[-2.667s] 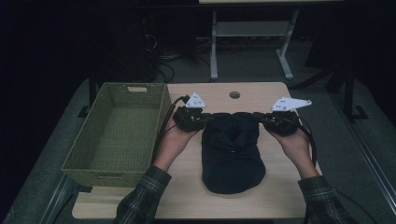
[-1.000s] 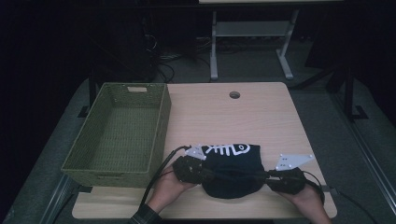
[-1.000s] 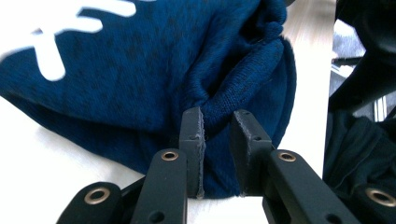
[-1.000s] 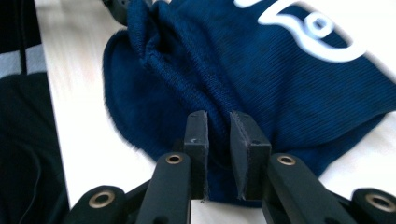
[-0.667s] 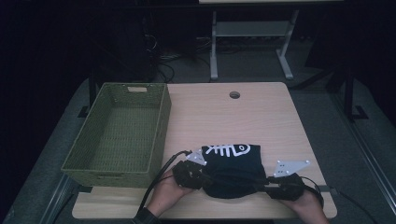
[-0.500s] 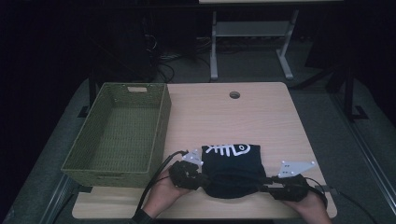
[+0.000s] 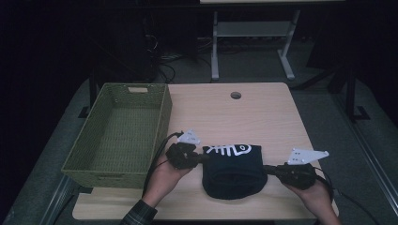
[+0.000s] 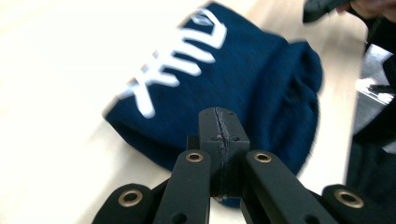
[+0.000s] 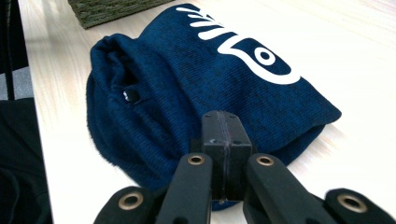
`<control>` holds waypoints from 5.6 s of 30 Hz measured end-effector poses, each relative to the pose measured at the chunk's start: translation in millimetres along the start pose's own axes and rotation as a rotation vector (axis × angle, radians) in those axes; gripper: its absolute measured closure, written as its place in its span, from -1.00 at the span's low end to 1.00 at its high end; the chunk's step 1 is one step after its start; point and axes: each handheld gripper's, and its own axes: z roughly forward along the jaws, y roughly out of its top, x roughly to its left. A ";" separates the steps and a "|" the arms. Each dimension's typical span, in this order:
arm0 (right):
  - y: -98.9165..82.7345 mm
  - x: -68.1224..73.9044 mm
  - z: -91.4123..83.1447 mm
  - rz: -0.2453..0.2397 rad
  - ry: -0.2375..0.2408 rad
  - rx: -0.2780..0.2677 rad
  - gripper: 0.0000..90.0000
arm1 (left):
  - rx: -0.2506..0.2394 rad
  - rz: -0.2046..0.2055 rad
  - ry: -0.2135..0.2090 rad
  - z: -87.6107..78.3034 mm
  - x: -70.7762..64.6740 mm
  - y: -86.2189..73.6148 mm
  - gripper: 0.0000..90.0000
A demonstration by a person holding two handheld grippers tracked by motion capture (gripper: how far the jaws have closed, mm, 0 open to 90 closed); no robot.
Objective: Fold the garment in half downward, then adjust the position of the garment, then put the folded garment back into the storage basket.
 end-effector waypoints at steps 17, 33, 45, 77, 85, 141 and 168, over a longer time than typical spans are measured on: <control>0.6 4.1 35.2 -0.012 0.058 0.072 0.99 | 0.106 -0.003 0.025 58.7 34.5 13.6 1.00; -9.1 24.3 57.8 -0.016 0.129 0.151 1.00 | 0.182 0.015 0.022 99.2 41.4 16.4 1.00; -4.3 43.8 71.3 -0.060 0.173 0.162 1.00 | 0.187 0.051 0.010 111.6 43.0 26.0 1.00; -8.5 23.2 56.1 -0.029 0.012 0.150 0.97 | 0.177 0.054 -0.021 70.4 10.4 1.5 0.77; -12.1 23.0 26.1 -0.003 -0.061 0.036 0.49 | 0.148 0.015 0.007 48.4 15.0 5.8 0.32; -54.1 -13.7 21.2 0.170 -0.321 0.143 -0.86 | 0.196 -0.064 -0.047 81.2 25.5 -20.4 0.05; -54.1 -13.3 21.4 0.176 -0.321 0.141 -0.86 | 0.229 -0.106 -0.107 67.4 26.9 -0.6 0.57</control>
